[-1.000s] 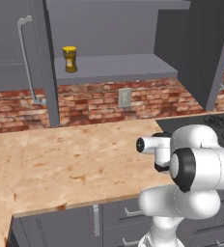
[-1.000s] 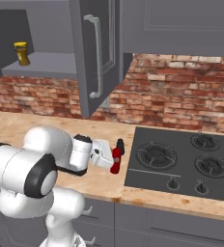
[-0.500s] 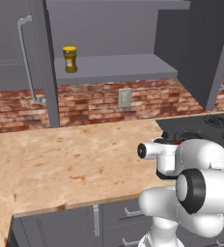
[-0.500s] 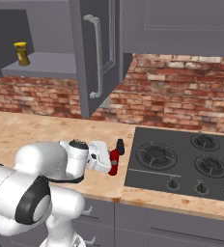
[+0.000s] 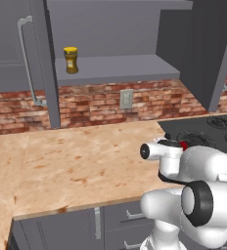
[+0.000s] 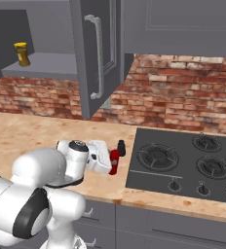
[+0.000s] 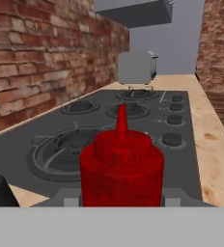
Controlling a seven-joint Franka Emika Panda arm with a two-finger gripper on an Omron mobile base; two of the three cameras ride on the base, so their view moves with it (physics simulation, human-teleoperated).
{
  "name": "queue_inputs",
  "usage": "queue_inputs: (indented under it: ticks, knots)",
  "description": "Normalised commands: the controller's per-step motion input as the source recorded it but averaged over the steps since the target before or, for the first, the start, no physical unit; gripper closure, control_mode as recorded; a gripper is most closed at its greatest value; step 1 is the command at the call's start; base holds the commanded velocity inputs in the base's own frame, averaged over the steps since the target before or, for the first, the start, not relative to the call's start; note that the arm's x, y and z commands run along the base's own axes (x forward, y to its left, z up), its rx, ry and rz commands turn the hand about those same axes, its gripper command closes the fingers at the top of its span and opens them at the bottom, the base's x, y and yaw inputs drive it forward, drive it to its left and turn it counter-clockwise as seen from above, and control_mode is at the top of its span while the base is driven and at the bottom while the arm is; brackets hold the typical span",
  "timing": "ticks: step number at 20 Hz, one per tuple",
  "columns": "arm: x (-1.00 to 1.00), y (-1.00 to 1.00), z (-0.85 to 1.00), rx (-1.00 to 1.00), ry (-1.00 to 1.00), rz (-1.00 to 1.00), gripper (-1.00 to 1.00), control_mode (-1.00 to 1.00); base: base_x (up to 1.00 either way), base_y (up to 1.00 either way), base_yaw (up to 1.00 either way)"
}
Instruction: Collect the turmeric, ketchup, and shaker from the cabinet and place them next to the stove.
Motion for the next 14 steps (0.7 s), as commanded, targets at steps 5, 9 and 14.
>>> queue_inputs:
  ticks: [5,9,14]
  knots:
    - [0.0,0.23,-0.2,0.0,-0.02,0.0,1.0,-1.0,0.0,0.0,0.0]
    - [0.0,0.16,-0.22,0.0,-0.03,0.0,1.0,-1.0,0.0,0.0,0.0]
    - [-0.01,0.02,-0.08,0.0,-0.07,-0.05,1.0,-1.0,0.0,0.0,0.0]
